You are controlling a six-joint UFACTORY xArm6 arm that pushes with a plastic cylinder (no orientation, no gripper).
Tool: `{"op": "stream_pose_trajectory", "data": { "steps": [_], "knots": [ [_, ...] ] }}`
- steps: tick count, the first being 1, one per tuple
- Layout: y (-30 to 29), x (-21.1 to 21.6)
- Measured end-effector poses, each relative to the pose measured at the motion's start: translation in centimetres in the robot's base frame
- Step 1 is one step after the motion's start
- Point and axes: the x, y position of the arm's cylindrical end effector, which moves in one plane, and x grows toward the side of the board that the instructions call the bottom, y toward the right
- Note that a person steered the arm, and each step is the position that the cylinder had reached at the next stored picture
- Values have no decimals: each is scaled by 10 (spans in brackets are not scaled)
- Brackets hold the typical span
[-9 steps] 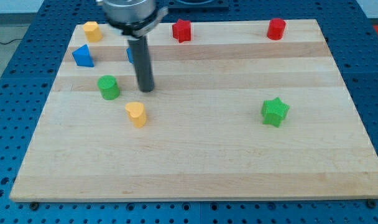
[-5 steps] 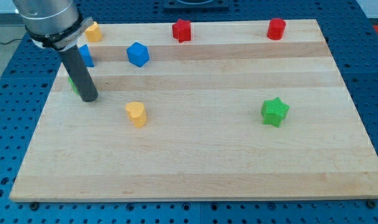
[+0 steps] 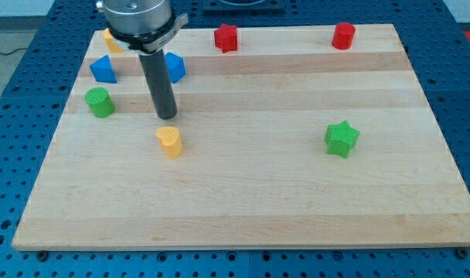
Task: Move the yellow heart to the top right of the green star
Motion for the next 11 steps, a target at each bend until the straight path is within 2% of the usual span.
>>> {"op": "stream_pose_trajectory", "data": {
  "steps": [1,2,4,6,8,9,10,11],
  "knots": [
    [-29,33],
    [-26,60],
    [90,47],
    [78,61],
    [153,9],
    [145,5],
    [116,21],
    [113,49]
  ]
}}
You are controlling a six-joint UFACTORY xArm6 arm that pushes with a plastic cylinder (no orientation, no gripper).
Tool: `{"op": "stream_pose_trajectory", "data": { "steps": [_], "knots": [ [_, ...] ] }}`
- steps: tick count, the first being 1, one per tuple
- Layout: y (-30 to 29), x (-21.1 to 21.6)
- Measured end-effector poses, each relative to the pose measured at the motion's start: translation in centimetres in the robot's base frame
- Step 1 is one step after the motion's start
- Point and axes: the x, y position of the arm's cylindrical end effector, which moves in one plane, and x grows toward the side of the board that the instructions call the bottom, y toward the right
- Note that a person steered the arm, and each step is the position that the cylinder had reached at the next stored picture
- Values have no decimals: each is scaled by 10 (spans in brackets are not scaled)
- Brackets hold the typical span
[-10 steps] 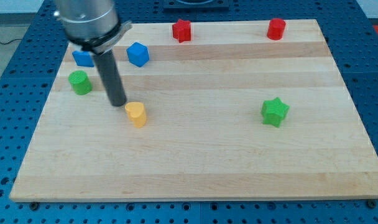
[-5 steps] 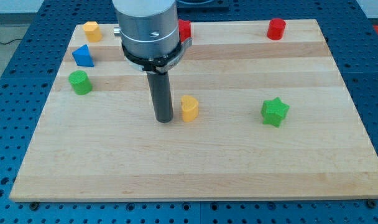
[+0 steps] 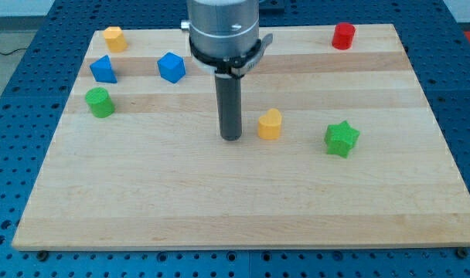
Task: Move the yellow heart to the top right of the green star
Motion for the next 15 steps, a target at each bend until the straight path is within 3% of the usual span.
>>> {"op": "stream_pose_trajectory", "data": {
  "steps": [1,3,4,5,6,7,10,11,12,13,14,15],
  "knots": [
    [35,1],
    [115,-60],
    [113,-66],
    [69,-61],
    [38,-76],
    [54,-119],
    [175,-106],
    [152,-127],
    [88,-132],
    [55,-98],
    [75,-84],
    [133,-84]
  ]
}}
